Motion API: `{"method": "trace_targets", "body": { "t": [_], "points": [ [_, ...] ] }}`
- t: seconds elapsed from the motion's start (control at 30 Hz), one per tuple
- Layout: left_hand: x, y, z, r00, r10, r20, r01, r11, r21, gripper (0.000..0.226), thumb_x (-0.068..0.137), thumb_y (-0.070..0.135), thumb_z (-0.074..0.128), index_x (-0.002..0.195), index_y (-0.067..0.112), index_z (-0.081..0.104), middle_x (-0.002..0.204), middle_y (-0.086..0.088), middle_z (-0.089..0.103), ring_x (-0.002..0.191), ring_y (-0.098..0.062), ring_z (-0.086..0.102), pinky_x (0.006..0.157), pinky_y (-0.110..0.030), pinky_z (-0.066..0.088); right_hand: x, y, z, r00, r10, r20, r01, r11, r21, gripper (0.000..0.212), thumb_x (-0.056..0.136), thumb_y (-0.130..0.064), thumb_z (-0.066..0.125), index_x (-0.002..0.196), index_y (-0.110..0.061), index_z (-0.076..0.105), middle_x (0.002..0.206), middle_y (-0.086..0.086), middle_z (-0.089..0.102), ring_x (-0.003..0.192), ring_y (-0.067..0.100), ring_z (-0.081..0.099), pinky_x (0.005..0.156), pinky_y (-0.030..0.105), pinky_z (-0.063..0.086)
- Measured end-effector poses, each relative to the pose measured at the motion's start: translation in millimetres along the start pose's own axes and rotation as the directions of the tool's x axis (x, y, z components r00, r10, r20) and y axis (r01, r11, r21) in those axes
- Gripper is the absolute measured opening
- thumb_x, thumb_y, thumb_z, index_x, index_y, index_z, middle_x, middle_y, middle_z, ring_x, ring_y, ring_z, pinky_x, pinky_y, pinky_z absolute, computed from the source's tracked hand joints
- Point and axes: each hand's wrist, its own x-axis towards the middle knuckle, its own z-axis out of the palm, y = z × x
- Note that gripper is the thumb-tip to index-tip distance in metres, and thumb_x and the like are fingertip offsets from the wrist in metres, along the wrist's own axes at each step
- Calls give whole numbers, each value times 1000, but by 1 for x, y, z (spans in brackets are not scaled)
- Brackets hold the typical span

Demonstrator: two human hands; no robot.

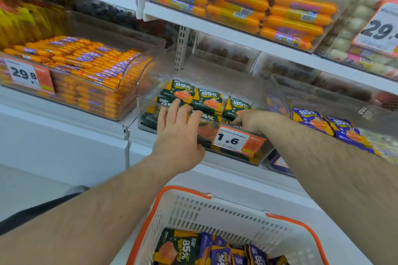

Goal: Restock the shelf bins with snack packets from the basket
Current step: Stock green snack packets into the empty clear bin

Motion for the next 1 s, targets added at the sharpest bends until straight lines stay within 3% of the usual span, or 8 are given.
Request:
{"method": "trace_targets", "body": {
  "t": [0.17,0.3,0.43,0.53,0.6,0.67,0.8,1.0],
  "points": [
    [-2,0,-5,999,-6,45,2,997,81,79,80,34,64,148,20,27,157,-8,19,149,-32,-3,118,-54,-2,-1,1,2,999,15,-37,-13,999,49,45,101,-27,53,145,-20,48,149,2,48,133,23,47,107,34,42],
    [-12,13,0,959,195,-207,-186,980,62,60,59,21,66,117,9,57,126,-16,50,119,-39,44,94,-50,33,-17,3,4,923,173,-345,-59,947,315,28,91,-25,60,116,-17,71,122,8,67,111,27,61,94,35,52],
    [-30,34,-1,916,324,236,-309,946,-97,38,84,32,56,120,21,55,119,-1,52,114,-25,48,90,-39,35,-46,-16,40,354,334,-874,284,852,440,14,81,-17,56,83,-16,70,85,7,69,85,32,62,71,36,50],
    [-37,29,12,631,304,714,-364,928,-74,43,92,40,52,134,29,49,134,2,50,123,-21,45,103,-38,35,-57,-38,96,14,194,-981,489,854,176,10,77,-10,58,70,-6,64,66,9,59,63,31,56,59,36,45],
    [-42,28,21,473,234,849,-359,932,-57,43,94,40,51,136,30,48,138,2,50,122,-21,49,102,-40,41,-53,-52,145,114,238,-964,531,806,262,14,77,-12,56,68,-5,63,62,7,55,58,28,53,57,33,43],
    [-46,29,28,381,180,907,-349,936,-39,42,95,37,50,135,24,51,136,-1,53,119,-22,53,99,-42,46,-47,-66,190,395,317,-862,512,703,494,17,80,-16,55,69,-7,65,63,3,56,59,25,54,57,34,48],
    [-47,32,38,319,133,938,-353,935,-13,39,96,37,49,131,19,55,126,-4,60,109,-22,59,92,-39,51,-28,-93,270,941,308,-142,37,323,946,10,90,-17,60,82,-17,65,72,-2,63,71,21,61,68,38,55],
    [-40,35,51,316,100,943,-326,945,9,40,96,36,51,134,24,53,126,1,59,106,-17,59,84,-30,49,-7,-145,350,827,29,561,-546,-195,815,10,89,-11,58,98,-9,56,72,9,57,59,21,55,55,30,49]
  ]
}}
